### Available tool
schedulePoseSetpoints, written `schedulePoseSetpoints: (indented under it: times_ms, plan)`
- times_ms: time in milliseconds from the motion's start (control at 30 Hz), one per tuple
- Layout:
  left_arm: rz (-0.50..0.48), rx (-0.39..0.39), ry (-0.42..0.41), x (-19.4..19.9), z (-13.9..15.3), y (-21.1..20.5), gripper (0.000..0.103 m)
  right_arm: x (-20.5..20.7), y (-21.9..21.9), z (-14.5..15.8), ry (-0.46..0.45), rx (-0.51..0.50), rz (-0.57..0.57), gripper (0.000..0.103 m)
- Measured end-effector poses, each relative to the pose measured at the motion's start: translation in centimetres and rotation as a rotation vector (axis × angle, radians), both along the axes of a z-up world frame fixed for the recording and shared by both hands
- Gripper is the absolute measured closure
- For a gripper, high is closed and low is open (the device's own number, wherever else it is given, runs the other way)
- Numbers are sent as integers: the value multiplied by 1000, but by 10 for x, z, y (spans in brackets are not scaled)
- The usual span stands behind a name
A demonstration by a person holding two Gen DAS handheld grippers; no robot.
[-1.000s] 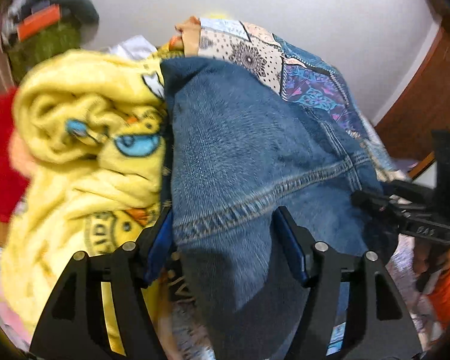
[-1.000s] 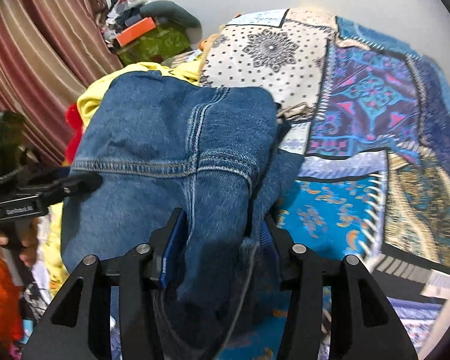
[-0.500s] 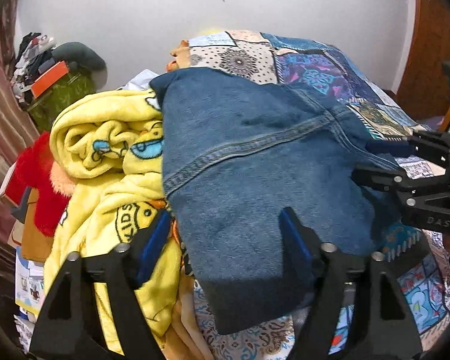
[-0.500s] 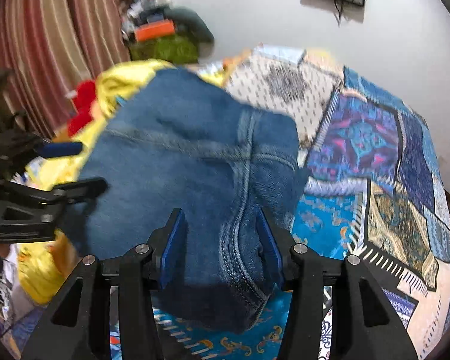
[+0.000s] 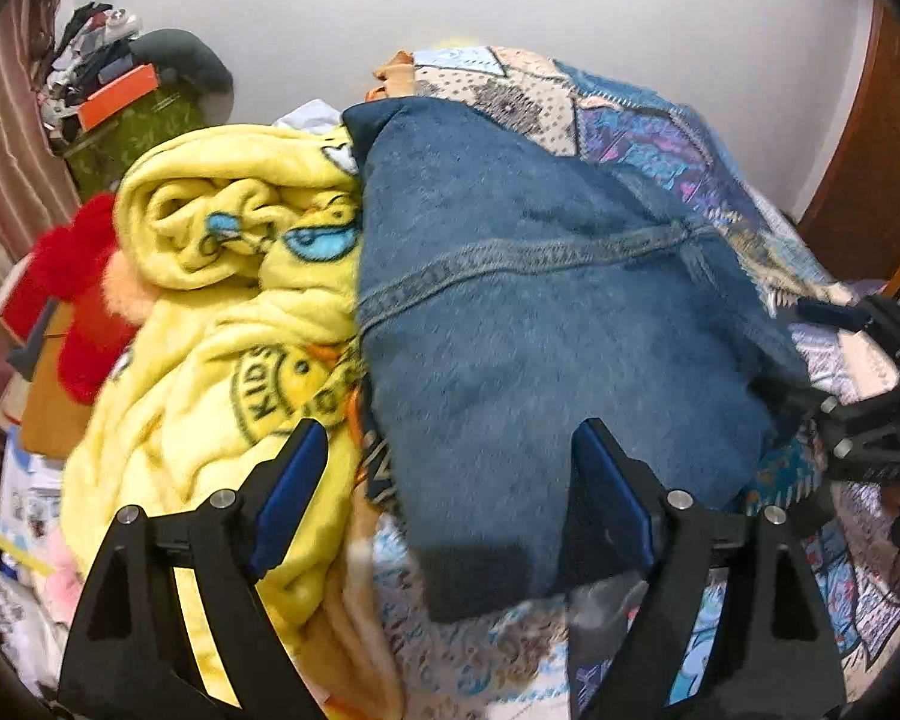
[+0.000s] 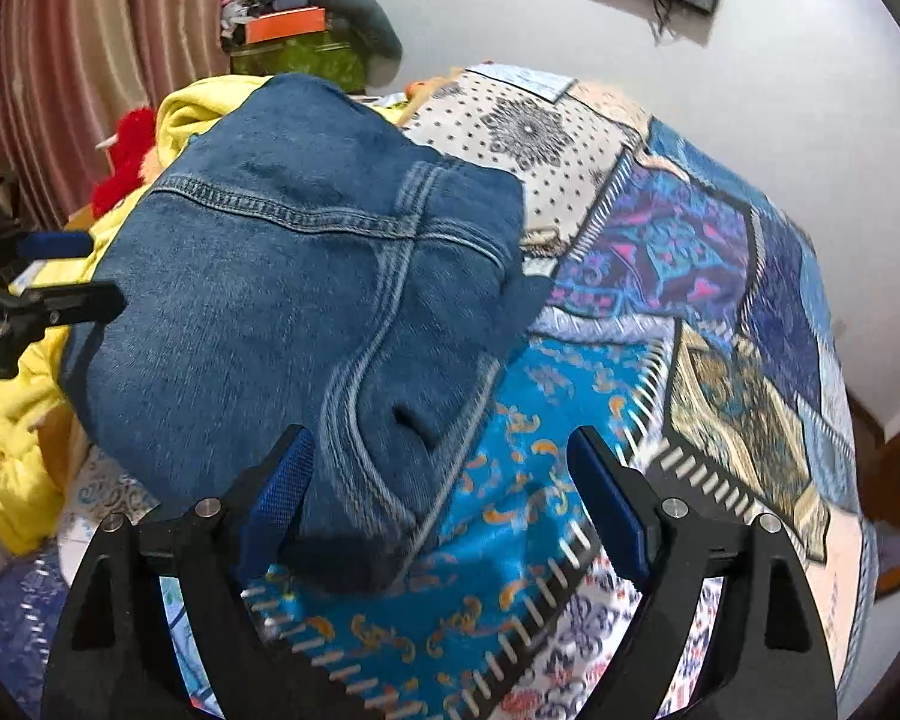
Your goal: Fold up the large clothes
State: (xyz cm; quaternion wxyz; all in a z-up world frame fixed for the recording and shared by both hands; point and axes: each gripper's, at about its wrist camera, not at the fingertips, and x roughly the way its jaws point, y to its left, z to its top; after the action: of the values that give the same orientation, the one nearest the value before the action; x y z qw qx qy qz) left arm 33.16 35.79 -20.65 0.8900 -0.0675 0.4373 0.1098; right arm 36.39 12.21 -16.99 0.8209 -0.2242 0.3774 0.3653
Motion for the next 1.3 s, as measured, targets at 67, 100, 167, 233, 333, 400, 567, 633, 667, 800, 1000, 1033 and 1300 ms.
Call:
schedulePoseSetpoints:
  times_ms: [67,100,167,233,333,400,567,633,667,800,1000,1033,1300]
  plan:
    - [10,50,10,-9,6,-5,19,-4,-6,9,-10,0,-11,19]
    - [14,67,7,-14,11,-8,19,-7,-8,14,-18,5,-13,19]
    - [27,74,-14,-25,23,-11,19,-13,-15,26,-32,26,-19,19]
    - [42,59,-44,-36,37,-13,19,-21,-23,41,-43,63,-19,19]
    - [55,52,-108,-53,67,-21,19,-37,-36,69,-61,129,-15,19]
    - [53,55,-158,-66,89,-30,19,-51,-46,89,-89,170,-8,19]
    - [32,77,-326,-106,153,-66,19,-92,-75,144,-182,296,9,19]
    - [20,82,-401,-125,177,-82,19,-106,-86,161,-206,348,12,19]
    - [13,86,-435,-135,188,-91,19,-115,-94,171,-219,381,12,19]
    - [-10,125,-572,-179,225,-130,19,-152,-123,207,-276,497,18,19]
    - [23,222,-731,-239,254,-181,19,-208,-161,240,-367,647,37,19]
    - [29,229,-755,-250,256,-190,19,-213,-165,242,-369,665,38,19]
    - [62,164,-822,-290,254,-215,19,-240,-183,236,-350,726,-1,19]
